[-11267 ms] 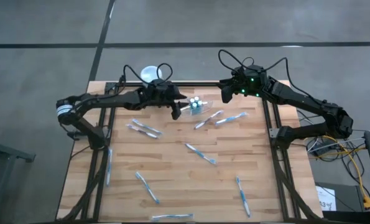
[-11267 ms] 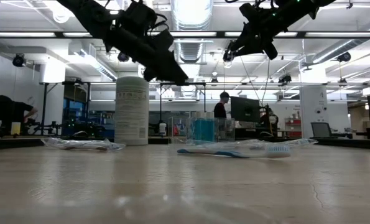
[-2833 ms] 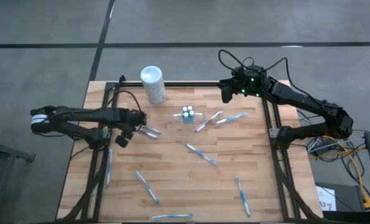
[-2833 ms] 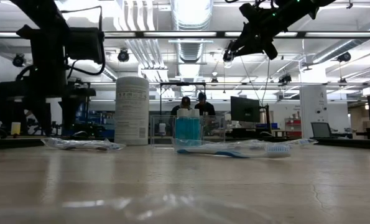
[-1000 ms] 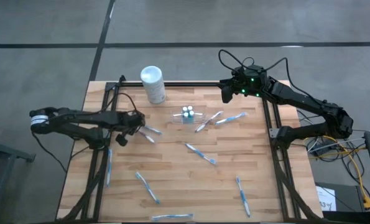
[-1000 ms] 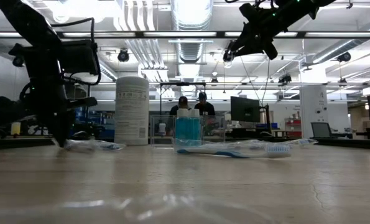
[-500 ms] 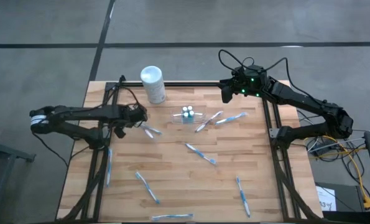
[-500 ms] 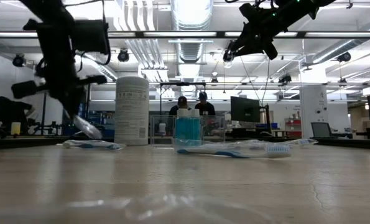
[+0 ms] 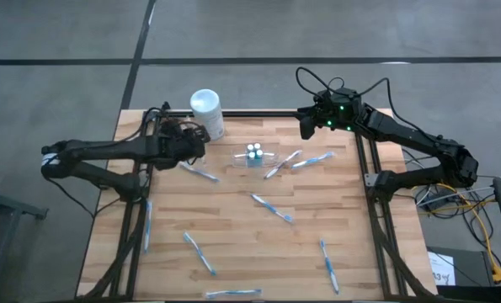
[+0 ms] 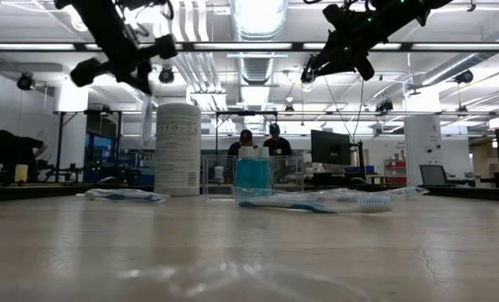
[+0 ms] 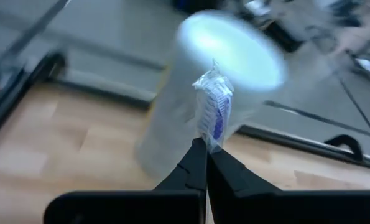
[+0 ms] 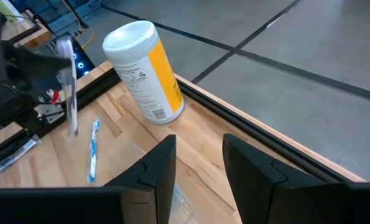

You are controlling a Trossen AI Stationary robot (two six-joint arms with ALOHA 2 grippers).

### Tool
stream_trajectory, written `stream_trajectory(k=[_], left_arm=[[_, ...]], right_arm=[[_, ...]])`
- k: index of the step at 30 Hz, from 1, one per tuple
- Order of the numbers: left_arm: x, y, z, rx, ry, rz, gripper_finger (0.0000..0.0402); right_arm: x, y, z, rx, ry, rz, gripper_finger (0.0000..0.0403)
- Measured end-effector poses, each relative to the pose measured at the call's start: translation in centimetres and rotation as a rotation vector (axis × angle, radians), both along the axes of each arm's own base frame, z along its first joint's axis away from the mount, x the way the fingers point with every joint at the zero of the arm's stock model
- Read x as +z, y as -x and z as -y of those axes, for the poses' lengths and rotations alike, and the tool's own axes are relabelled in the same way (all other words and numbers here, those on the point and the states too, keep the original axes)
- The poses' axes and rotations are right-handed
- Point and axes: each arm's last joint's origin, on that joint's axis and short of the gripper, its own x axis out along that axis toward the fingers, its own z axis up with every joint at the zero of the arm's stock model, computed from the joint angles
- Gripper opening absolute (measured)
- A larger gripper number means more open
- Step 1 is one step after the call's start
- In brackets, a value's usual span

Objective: Pick & Place toothbrushing station
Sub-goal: Put the violet toothbrush into the left of the transparent organizer

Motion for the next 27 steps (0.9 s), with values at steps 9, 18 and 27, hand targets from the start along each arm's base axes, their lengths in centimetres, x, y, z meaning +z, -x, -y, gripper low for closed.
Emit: stream_trajectory(k=[9,18,27], left_arm=[[1.6,-2.1,-0.1,-0.218,-0.199,-0.114,0.0001],[2.4,-3.5,-0.3,-0.571,-0.383,-0.251,0.0],[2.4,-3.4,-2.5,-0.746,-0.425,-0.182,0.0]], right_arm=[[0.0,0.0,0.0,0.0,0.0,0.0,0.0128],[0.0,0.0,0.0,0.0,0.0,0.0,0.0128],[0.0,0.0,0.0,0.0,0.0,0.0,0.0128]])
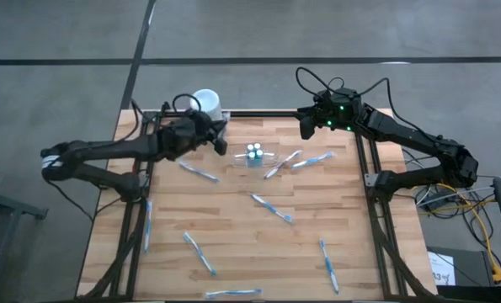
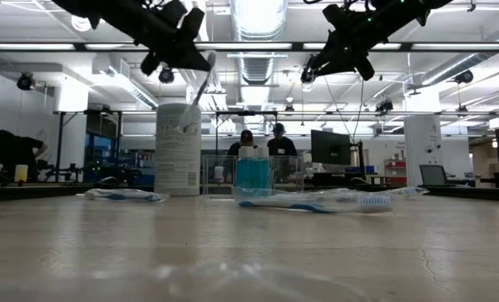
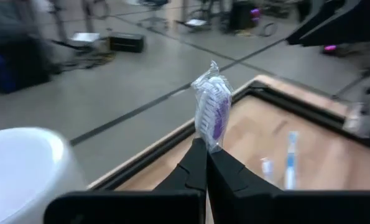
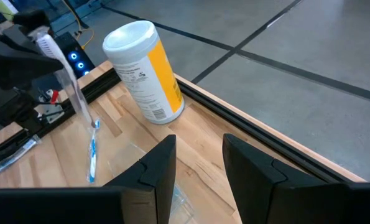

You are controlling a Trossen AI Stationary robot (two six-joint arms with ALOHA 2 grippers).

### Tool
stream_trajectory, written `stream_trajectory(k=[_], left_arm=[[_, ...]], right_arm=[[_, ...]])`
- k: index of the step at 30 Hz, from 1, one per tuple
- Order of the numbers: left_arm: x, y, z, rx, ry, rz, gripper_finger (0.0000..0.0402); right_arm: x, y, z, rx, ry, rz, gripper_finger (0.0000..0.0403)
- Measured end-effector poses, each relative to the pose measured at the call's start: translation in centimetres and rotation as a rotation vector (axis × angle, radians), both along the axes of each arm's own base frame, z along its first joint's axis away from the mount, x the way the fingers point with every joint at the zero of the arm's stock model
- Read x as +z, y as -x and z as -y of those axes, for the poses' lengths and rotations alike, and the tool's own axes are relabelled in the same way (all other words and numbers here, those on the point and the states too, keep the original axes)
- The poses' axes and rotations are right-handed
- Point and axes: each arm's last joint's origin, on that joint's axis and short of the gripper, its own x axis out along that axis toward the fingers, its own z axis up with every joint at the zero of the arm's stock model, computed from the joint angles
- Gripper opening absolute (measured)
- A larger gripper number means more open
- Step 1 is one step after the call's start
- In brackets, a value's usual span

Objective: Pick & Place toothbrushing station
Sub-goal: Put the violet toothbrush into the left of the transparent organizer

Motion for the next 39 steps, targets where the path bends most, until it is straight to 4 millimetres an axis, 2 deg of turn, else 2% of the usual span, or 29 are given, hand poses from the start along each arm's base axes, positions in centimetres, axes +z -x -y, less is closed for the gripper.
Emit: stream_trajectory(k=[5,10,18,24,29,34,39], left_arm=[[-1.4,0.0,-1.9,-0.113,-0.004,0.091,0.0],[-3.6,-0.4,-2.8,-0.187,-0.085,0.129,0.0],[-5.8,-1.3,-3.1,-0.237,-0.109,0.177,0.0],[-6.3,-1.5,-3.2,-0.243,-0.057,0.194,0.0001],[-6.9,-1.3,-3.1,-0.242,-0.046,0.178,0.0002],[-8.4,-0.8,-2.9,-0.241,-0.021,0.139,0.0002],[-9.2,-0.1,-2.6,-0.24,-0.032,0.174,0.0003]], right_arm=[[0.0,0.0,0.0,0.0,0.0,0.0,0.0128],[0.0,0.0,0.0,0.0,0.0,0.0,0.0128],[0.0,0.0,0.0,0.0,0.0,0.0,0.0128],[0.0,0.0,0.0,0.0,0.0,0.0,0.0128],[0.0,0.0,0.0,0.0,0.0,0.0,0.0128],[0.0,0.0,0.0,0.0,0.0,0.0,0.0128],[0.0,0.0,0.0,0.0,0.0,0.0,0.0128]])
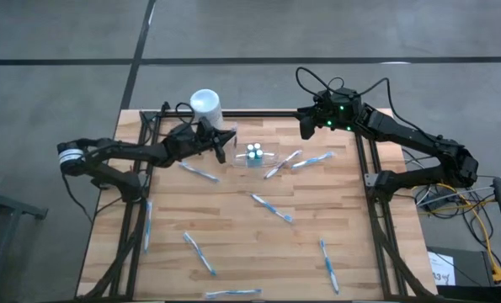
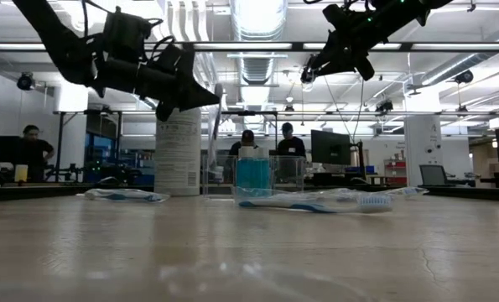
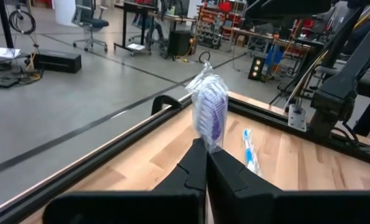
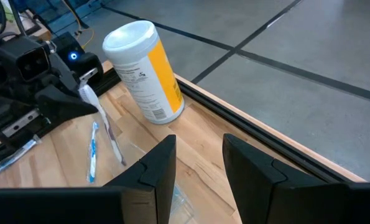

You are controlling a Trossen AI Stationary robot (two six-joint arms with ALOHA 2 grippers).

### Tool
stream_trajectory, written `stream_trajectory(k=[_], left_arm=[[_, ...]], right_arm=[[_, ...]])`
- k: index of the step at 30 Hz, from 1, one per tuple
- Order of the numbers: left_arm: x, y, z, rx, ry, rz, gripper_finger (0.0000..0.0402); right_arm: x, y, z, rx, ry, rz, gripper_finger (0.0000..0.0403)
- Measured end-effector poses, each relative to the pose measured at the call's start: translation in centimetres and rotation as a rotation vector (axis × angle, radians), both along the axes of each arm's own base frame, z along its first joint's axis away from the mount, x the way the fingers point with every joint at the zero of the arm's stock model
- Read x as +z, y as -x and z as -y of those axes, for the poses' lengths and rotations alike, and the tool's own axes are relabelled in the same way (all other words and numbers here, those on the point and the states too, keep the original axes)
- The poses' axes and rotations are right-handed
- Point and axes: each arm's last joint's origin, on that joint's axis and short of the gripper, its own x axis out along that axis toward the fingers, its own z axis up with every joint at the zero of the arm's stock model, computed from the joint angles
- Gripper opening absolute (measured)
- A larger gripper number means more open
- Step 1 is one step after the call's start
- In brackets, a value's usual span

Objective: Pick & Place toothbrushing station
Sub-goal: Put the violet toothbrush into the left of the transparent organizer

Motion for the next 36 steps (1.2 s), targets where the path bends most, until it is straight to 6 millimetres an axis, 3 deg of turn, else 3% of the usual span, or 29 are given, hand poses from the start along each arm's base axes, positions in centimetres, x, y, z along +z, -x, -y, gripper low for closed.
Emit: stream_trajectory(k=[20,36], left_arm=[[-2.7,1.3,0.6,0.011,0.131,-0.04,0.0004],[-3.6,1.9,0.7,0.034,0.157,-0.058,0.001]], right_arm=[[0.0,0.0,0.0,0.0,0.0,-0.001,0.0128],[0.0,0.0,0.0,0.001,0.0,0.0,0.0128]])
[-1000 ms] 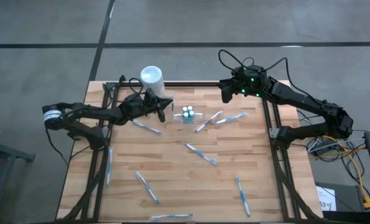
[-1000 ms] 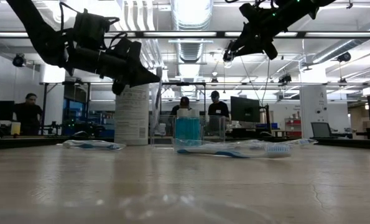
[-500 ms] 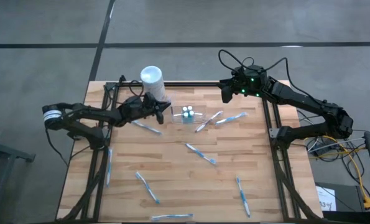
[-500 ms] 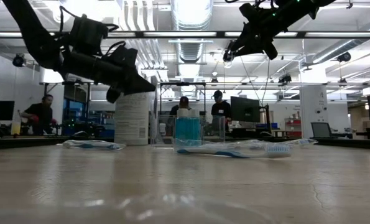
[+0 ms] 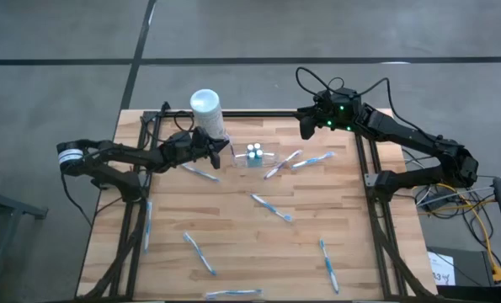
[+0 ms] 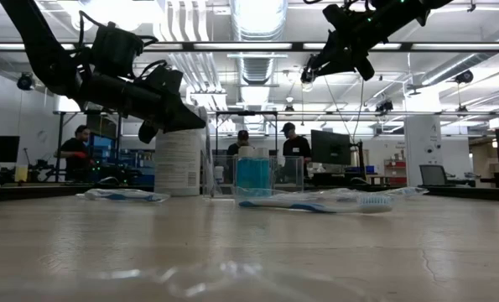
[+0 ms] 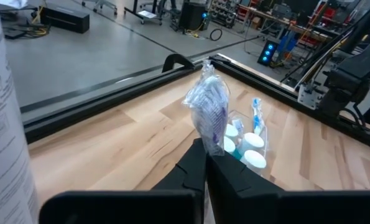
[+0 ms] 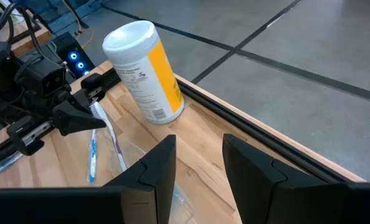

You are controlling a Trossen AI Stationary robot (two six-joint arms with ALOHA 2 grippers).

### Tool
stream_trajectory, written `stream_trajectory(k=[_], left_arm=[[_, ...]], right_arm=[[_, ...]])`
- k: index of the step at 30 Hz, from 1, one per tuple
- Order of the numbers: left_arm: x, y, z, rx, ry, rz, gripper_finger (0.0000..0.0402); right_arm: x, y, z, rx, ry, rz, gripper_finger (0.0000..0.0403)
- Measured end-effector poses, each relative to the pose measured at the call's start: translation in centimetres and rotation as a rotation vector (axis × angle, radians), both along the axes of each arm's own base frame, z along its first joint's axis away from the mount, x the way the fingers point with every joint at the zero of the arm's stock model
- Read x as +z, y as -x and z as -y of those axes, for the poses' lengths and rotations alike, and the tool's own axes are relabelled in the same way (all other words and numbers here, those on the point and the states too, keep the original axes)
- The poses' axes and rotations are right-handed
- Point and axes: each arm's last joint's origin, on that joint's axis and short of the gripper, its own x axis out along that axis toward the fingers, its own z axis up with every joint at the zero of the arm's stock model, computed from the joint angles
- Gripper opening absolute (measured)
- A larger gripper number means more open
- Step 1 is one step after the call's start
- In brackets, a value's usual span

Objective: Pick & Place toothbrushing station
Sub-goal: Put the violet toothbrush into the left of the transparent organizer

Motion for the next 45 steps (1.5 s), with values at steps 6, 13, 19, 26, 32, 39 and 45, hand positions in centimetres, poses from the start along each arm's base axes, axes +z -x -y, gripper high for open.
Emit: stream_trajectory(k=[6,13,19,26,32,39,45], left_arm=[[0.0,0.0,0.0,0.005,0.016,0.006,0.0012],[-0.1,0.0,0.0,0.006,0.024,0.007,0.0016],[-0.1,0.0,0.0,0.01,0.046,0.012,0.0072],[0.0,0.1,0.0,0.013,0.065,0.033,0.0126],[1.1,0.4,0.2,0.033,0.105,0.109,0.0133],[2.2,1.1,0.6,0.029,0.093,0.158,0.0133],[3.5,1.3,1.8,-0.018,0.052,0.207,0.0133]], right_arm=[[0.0,0.0,0.0,0.0,0.0,0.0,0.0128],[0.0,0.0,0.0,0.0,0.0,0.0,0.0128],[0.0,0.0,0.0,0.0,0.0,0.0,0.0128],[0.0,0.0,0.0,0.0,0.0,0.0,0.0128],[0.0,0.0,0.0,0.0,0.0,0.0,0.0128],[0.0,0.0,0.0,0.0,0.0,0.0,0.0128],[0.0,0.0,0.0,0.0,0.0,0.0,0.0128]])
